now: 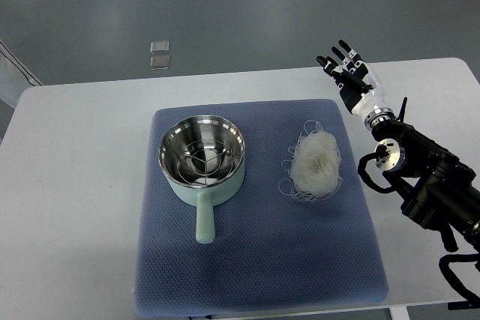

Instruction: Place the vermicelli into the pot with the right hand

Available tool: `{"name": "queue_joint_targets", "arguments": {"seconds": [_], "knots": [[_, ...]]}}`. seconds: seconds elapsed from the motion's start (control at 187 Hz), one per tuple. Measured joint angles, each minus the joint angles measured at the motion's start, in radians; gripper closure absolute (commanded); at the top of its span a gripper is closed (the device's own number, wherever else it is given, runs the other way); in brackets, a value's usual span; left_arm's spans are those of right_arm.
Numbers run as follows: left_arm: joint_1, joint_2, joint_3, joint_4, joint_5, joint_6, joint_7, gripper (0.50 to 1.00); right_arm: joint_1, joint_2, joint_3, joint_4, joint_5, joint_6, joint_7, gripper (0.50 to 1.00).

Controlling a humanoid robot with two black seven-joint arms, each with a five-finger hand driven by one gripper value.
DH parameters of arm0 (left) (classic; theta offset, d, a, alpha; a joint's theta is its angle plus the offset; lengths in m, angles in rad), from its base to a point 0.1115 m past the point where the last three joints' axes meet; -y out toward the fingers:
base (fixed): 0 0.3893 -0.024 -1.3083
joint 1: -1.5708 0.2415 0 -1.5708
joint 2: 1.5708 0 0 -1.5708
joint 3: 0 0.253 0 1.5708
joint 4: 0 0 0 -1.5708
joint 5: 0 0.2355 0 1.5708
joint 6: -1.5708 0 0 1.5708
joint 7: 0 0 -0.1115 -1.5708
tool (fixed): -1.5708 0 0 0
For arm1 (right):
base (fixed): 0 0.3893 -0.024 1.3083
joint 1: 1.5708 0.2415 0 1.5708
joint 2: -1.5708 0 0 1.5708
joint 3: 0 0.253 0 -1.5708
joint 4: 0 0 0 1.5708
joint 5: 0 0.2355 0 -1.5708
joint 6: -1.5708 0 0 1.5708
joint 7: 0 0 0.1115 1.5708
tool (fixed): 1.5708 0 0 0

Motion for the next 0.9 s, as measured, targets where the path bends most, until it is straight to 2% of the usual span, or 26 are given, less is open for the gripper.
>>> {"name": "queue_joint_targets", "arguments": {"seconds": [0.902], "knots": [[-0.002, 0.0, -0.001, -0.002, 0.0, 0.0, 0.0, 0.5, 0.003, -0.005, 0.007, 0.005, 0.002, -0.012, 0.001, 0.572]]}}
